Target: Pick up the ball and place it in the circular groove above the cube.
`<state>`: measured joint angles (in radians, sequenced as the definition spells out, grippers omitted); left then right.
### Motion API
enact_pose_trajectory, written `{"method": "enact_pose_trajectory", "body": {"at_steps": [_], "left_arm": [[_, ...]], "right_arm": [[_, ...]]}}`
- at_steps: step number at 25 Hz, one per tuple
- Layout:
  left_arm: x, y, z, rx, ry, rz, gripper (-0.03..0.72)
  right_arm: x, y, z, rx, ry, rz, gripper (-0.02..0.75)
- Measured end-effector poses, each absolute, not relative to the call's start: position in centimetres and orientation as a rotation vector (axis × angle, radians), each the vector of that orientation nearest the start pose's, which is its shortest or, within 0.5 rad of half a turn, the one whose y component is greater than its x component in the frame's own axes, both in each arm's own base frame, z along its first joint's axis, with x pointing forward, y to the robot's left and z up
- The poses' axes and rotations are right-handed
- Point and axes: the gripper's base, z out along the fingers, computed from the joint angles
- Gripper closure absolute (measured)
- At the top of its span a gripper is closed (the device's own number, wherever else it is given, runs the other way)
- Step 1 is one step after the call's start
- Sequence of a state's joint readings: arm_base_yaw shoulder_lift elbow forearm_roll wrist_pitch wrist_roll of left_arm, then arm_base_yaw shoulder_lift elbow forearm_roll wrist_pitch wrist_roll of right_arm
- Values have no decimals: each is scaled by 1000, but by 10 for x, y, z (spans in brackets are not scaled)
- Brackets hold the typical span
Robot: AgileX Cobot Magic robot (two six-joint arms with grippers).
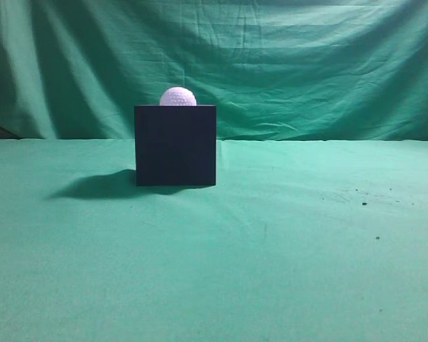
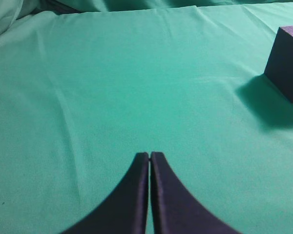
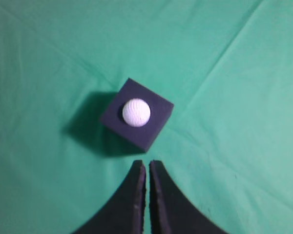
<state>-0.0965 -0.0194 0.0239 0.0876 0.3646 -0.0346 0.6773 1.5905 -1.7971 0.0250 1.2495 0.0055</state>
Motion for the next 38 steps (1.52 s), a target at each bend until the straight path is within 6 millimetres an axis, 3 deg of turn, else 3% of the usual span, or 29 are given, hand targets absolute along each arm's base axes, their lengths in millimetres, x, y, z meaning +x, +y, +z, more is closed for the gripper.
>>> {"method": "enact_pose_trajectory", "body": {"at_steps": [3, 7, 15, 20, 24, 30, 38], "left_arm": [[52, -2, 173, 111, 1848, -5, 688], [52, -2, 173, 111, 1848, -5, 688], [52, -2, 173, 111, 1848, -5, 688], [52, -2, 173, 111, 1848, -5, 688], [52, -2, 173, 111, 1848, -5, 688], [52, -2, 173, 111, 1848, -5, 688], [52, -2, 173, 111, 1848, -5, 688]], "right_arm": [[221, 180, 430, -818, 2414, 306, 738], [177, 144, 422, -798, 2372, 323, 738], [112, 92, 378, -725, 2168, 397, 738], [78, 67, 357, -713, 2132, 438, 738], [67, 55, 348, -736, 2094, 394, 738], [67, 51, 323, -717, 1992, 364, 738], [55, 24, 278, -422, 1828, 259, 738]]}}
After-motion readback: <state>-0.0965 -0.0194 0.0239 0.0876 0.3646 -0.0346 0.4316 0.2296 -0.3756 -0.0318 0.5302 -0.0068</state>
